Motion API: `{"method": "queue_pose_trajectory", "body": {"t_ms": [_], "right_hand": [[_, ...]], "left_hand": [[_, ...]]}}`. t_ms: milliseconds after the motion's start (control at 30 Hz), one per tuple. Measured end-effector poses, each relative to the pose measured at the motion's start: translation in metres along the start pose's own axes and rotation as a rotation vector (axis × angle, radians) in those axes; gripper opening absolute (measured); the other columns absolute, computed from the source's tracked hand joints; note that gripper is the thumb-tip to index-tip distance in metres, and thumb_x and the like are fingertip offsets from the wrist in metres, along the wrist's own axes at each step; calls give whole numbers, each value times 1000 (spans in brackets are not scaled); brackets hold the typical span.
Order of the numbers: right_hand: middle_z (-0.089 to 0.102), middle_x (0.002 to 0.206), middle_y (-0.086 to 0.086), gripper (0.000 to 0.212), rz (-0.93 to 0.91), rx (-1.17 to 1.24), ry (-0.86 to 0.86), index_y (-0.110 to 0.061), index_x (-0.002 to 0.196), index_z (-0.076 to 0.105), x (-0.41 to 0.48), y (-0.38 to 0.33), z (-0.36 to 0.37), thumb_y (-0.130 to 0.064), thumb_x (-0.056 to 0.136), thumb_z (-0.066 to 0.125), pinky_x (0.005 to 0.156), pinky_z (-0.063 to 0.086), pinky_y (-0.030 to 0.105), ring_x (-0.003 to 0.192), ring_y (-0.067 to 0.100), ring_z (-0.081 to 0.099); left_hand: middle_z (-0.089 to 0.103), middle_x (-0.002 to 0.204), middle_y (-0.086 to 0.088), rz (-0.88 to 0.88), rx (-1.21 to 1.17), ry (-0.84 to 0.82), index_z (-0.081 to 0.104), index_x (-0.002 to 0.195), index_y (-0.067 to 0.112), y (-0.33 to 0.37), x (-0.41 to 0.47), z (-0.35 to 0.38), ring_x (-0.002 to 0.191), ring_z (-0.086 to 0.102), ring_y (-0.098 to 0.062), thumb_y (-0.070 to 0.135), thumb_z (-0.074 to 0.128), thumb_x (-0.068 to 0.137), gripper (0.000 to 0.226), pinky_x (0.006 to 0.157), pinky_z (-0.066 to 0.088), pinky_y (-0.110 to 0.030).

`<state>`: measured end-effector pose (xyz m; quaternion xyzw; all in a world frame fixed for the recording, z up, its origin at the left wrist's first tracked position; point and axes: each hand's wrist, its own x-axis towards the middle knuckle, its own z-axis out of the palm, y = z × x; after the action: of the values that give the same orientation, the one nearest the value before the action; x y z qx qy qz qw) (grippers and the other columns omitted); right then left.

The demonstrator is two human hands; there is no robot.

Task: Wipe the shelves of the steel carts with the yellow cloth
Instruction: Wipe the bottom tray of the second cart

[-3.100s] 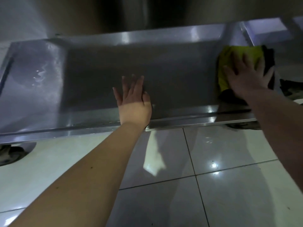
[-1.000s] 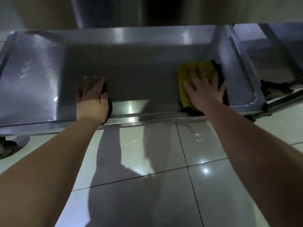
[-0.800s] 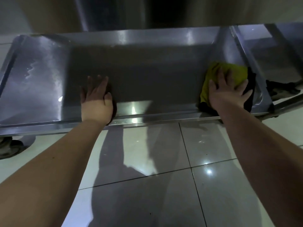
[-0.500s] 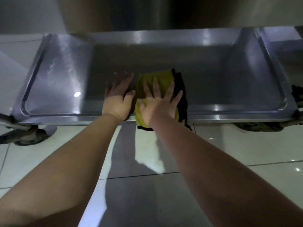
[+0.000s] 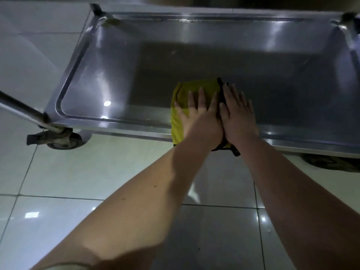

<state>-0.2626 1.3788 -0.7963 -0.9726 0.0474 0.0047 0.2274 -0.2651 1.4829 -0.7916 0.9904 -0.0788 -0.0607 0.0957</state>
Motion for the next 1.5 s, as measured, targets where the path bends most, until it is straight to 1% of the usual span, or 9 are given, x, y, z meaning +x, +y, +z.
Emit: {"method": "queue_pose_trajectory", "body": {"t_ms": [200, 467, 600, 733, 833, 1167, 1267, 1333, 1500], "right_hand": [[0, 164, -4, 57, 3, -186, -72, -34, 154, -1, 3, 7, 11, -52, 100, 5, 119, -6, 38, 150, 22, -5], [-1, 164, -2, 61, 2, -324, -56, -39, 154, 3, -1, 7, 16, -58, 97, 16, 120, -5, 42, 150, 26, -5], [3, 164, 2, 61, 12, -308, -24, -33, 155, 10, -5, 2, 16, -54, 98, 21, 119, -5, 45, 150, 28, -2], [5, 164, 0, 64, 17, -238, -26, -29, 156, 11, 0, -1, 15, -58, 98, 9, 120, -6, 44, 150, 25, -3], [10, 164, -1, 70, 37, -140, 13, -27, 156, 6, -1, -1, 11, -62, 96, 3, 121, -4, 39, 150, 21, 0], [-1, 164, -2, 61, 131, -229, -42, -40, 153, -5, 4, -17, 18, -60, 95, 1, 120, -8, 45, 150, 23, -6], [-7, 164, -1, 62, 98, -301, -78, -44, 150, -14, -2, -18, 21, -63, 91, -6, 117, -10, 47, 149, 27, -10], [-7, 164, -2, 60, 104, -320, -71, -44, 150, -12, -3, -15, 21, -61, 95, 3, 118, -9, 48, 150, 26, -9], [-7, 164, -4, 62, 151, -376, -73, -44, 152, -4, -1, -17, 21, -60, 95, 15, 119, -5, 52, 150, 27, -8]], "left_hand": [[-5, 163, 7, 18, 67, -49, 4, 149, 49, -55, 17, -15, 149, -10, -22, 73, 20, 87, 69, 111, -13, -62], [-10, 162, 7, -259, 115, -78, -1, 149, 49, -170, 23, -43, 148, -12, -29, 75, 14, 89, 67, 111, -9, -65], [-10, 162, 8, -232, 105, -71, 3, 149, 50, -144, 29, -37, 148, -13, -32, 74, 17, 89, 66, 108, -6, -69], [-5, 163, 8, 43, 50, -52, 10, 148, 52, -80, 33, -21, 148, -12, -29, 73, 21, 88, 64, 106, -10, -70], [-7, 163, 7, 180, 110, -74, 1, 147, 54, -43, 31, -13, 148, -14, -30, 66, 14, 90, 59, 103, -16, -71], [-8, 162, 12, 184, 57, -75, 2, 149, 51, -53, 32, -18, 148, -13, -21, 63, 17, 93, 59, 111, -13, -63], [-7, 162, 15, 200, 67, -74, 2, 148, 53, -90, 38, -25, 149, -11, -17, 75, 19, 88, 66, 115, -9, -59], [-5, 161, 16, 173, 50, -72, 3, 146, 56, -131, 41, -33, 149, -10, -15, 79, 20, 84, 69, 117, -5, -55], [-3, 161, 16, -47, 128, -34, 3, 147, 53, -236, 31, -51, 149, -6, -14, 81, 10, 77, 76, 118, -2, -52]]}}
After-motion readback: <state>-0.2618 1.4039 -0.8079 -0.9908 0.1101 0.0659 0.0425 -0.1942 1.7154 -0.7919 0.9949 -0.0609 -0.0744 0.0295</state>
